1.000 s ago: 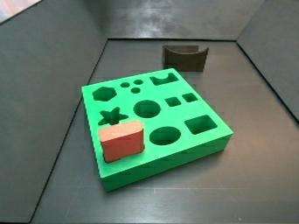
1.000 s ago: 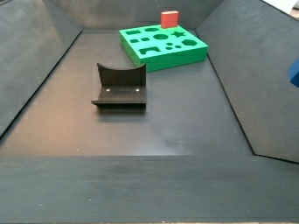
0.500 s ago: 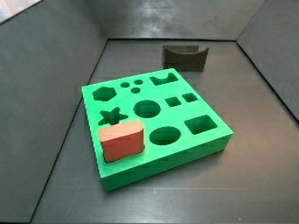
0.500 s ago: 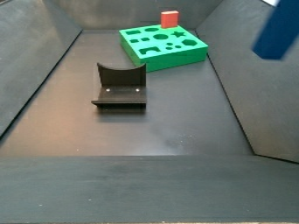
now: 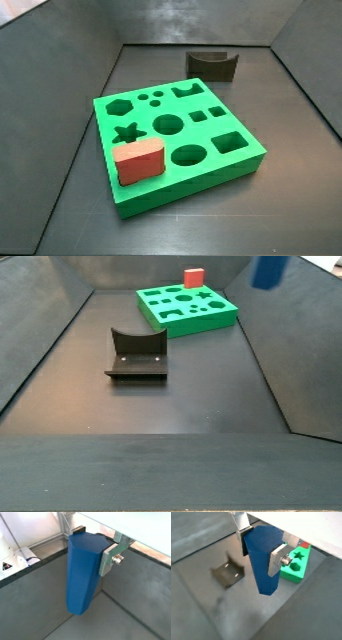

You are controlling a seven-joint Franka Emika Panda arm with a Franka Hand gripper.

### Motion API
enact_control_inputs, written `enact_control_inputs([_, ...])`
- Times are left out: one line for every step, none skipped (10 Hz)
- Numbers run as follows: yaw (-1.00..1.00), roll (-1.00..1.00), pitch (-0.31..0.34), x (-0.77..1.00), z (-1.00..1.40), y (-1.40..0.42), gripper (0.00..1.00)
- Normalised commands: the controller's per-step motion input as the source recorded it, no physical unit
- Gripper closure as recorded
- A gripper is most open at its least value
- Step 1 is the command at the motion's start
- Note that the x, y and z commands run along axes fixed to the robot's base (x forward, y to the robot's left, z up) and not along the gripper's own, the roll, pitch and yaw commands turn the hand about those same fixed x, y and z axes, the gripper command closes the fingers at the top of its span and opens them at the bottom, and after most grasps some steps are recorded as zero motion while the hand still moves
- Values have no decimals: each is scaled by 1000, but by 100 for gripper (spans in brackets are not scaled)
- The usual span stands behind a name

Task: Pick up the hexagon object. Move up. Move to above the board. Insert the hexagon object.
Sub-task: Move to above the board.

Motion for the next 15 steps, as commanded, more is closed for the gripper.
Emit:
enact_control_inputs([-243, -25, -21, 286, 53, -1000, 100])
enact_control_inputs([-127, -33, -3, 291, 52, -1000, 100])
enact_control_inputs([-48, -14, 20, 301, 53, -1000, 100])
enact_control_inputs([-34, -15, 25, 306, 53, -1000, 100])
enact_control_inputs([-13, -23, 38, 315, 52, -1000, 100])
enact_control_inputs([-7, -8, 42, 320, 54, -1000, 100])
enact_control_inputs([4, 0, 51, 326, 54, -1000, 100])
enact_control_inputs([-1, -32, 58, 335, 57, -1000, 100])
enact_control_inputs([7, 6, 65, 342, 59, -1000, 100])
enact_control_inputs([11, 9, 75, 354, 59, -1000, 100])
enact_control_inputs([4, -1, 91, 381, 64, -1000, 100])
enact_control_inputs([8, 5, 94, 384, 69, -1000, 100])
enact_control_inputs([10, 13, 108, 382, 72, -935, 100])
enact_control_inputs([8, 17, 114, 300, 61, -657, 100])
enact_control_inputs([5, 32, 120, 183, 43, -315, 100])
